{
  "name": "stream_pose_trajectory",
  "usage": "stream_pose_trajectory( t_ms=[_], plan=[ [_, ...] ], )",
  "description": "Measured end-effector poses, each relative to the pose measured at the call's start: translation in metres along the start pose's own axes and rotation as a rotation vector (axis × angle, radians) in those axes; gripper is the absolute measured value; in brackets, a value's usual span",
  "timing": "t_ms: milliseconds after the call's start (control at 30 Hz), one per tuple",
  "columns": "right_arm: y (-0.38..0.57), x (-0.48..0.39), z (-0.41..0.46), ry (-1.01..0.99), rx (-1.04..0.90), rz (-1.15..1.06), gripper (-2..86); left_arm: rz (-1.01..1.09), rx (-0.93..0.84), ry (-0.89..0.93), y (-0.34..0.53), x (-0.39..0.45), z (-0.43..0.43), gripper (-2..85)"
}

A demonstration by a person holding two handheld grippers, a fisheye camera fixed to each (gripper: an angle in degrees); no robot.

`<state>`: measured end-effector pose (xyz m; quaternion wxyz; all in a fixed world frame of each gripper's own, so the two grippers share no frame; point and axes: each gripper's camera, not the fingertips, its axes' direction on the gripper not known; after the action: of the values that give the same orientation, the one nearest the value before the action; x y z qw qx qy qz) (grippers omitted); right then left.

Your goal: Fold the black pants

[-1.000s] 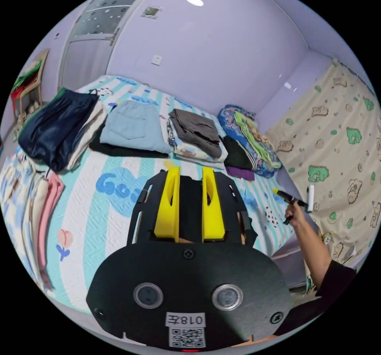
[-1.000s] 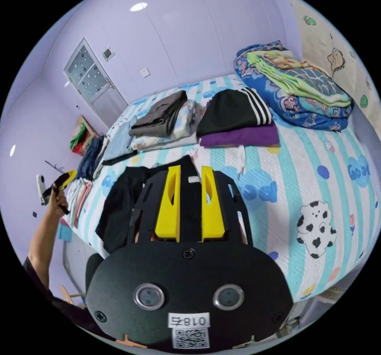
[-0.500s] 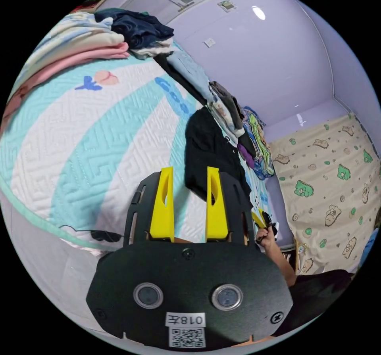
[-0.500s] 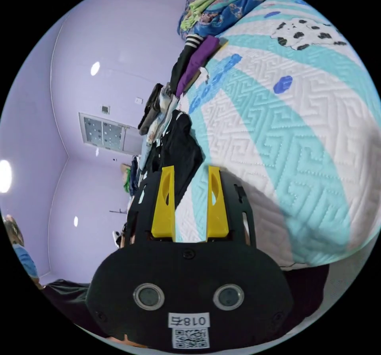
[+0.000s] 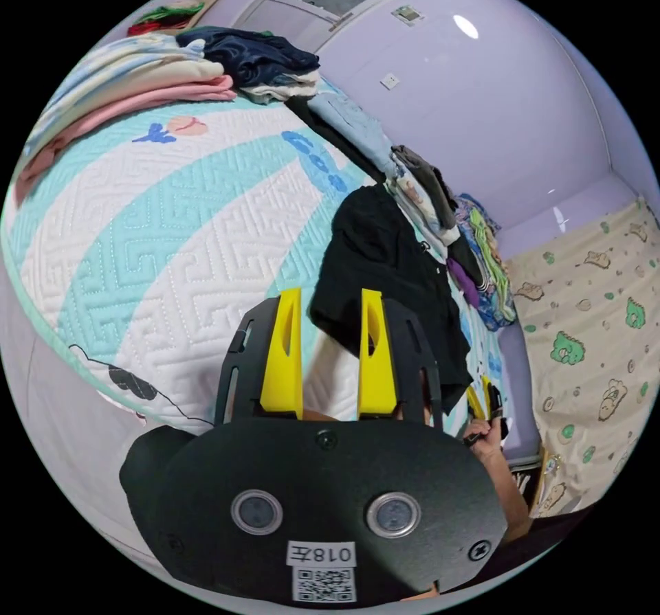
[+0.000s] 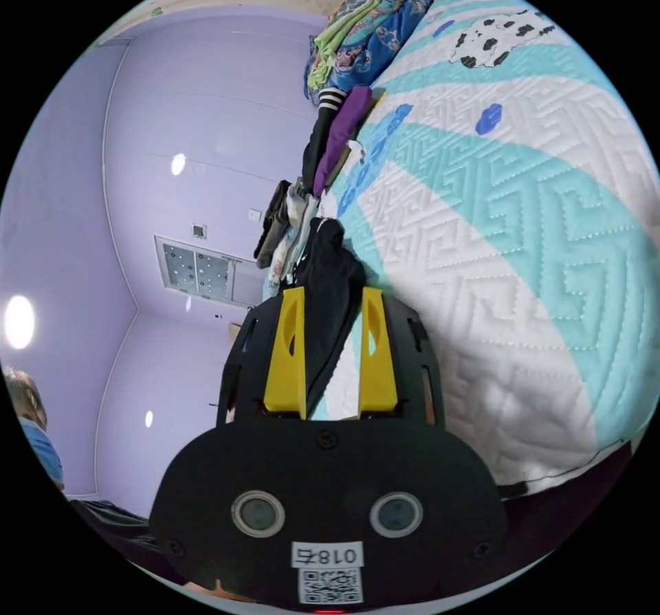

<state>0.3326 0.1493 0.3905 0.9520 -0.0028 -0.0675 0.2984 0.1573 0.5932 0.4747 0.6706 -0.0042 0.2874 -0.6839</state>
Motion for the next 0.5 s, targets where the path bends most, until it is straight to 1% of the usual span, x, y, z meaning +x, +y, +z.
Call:
stream_pose_trajectory(
  t_ms=[67,100,133,167,200,233,333,400,500],
  plan=[
    [-0.001,-0.002,0.006,0.008,-0.001,-0.005,10.8,0.022,-0.044,-0.056,0.003,0.013,0.009,6.8],
    [-0.003,-0.003,0.013,0.018,-0.027,-0.011,9.0,0.03,-0.048,-0.073,0.004,0.016,0.01,5.9],
    [-0.004,-0.004,0.018,0.025,-0.064,-0.015,8.1,0.048,-0.047,-0.089,0.007,0.022,0.011,4.0],
    [-0.006,-0.006,0.027,0.064,-0.14,-0.023,4.6,0.052,-0.049,-0.079,0.008,0.026,0.011,2.4],
    [-0.008,-0.011,0.027,0.116,-0.131,-0.03,2.4,0.05,-0.045,-0.071,0.009,0.028,0.009,1.6],
    [-0.01,-0.014,0.024,0.129,-0.115,-0.033,2.0,0.051,-0.03,-0.054,0.009,0.032,0.002,0.9],
    [-0.023,-0.029,0.006,0.111,-0.079,-0.077,0.8,0.084,0.0,-0.017,0.003,0.044,-0.025,0.0],
    [-0.032,-0.047,-0.004,0.139,-0.104,-0.153,0.4,0.122,-0.011,0.001,-0.001,0.053,-0.041,-0.2],
    [-0.04,-0.05,-0.007,0.215,-0.148,-0.172,0.3,0.174,-0.089,-0.047,-0.004,0.068,-0.048,-0.2]
  ],
)
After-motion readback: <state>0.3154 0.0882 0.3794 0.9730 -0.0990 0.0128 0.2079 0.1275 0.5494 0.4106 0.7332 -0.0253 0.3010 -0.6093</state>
